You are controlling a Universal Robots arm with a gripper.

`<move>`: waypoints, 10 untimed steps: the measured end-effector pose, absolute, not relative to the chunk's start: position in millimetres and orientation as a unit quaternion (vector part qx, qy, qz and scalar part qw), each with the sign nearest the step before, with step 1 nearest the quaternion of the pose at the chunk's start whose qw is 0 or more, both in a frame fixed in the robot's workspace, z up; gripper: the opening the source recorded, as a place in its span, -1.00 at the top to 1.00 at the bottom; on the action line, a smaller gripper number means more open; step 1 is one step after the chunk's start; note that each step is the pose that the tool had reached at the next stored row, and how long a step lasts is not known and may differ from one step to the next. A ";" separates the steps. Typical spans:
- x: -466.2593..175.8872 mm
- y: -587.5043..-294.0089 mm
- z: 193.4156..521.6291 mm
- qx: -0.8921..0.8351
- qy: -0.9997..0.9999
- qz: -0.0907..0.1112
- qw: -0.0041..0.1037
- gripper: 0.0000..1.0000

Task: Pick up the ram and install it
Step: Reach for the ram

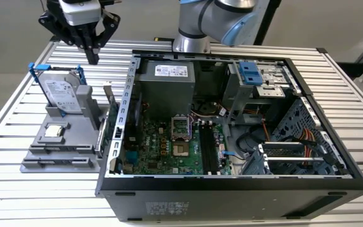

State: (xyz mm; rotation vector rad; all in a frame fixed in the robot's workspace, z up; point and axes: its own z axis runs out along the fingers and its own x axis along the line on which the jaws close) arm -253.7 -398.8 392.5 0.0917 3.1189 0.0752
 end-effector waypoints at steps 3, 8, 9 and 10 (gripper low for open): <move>-256.3 -398.8 392.5 0.029 0.999 0.024 0.010 1.00; -261.2 -398.8 392.5 0.028 0.999 0.024 0.010 1.00; -262.2 -398.8 392.5 0.028 0.999 0.024 0.010 1.00; -263.1 -398.8 392.5 0.028 0.999 0.024 0.010 1.00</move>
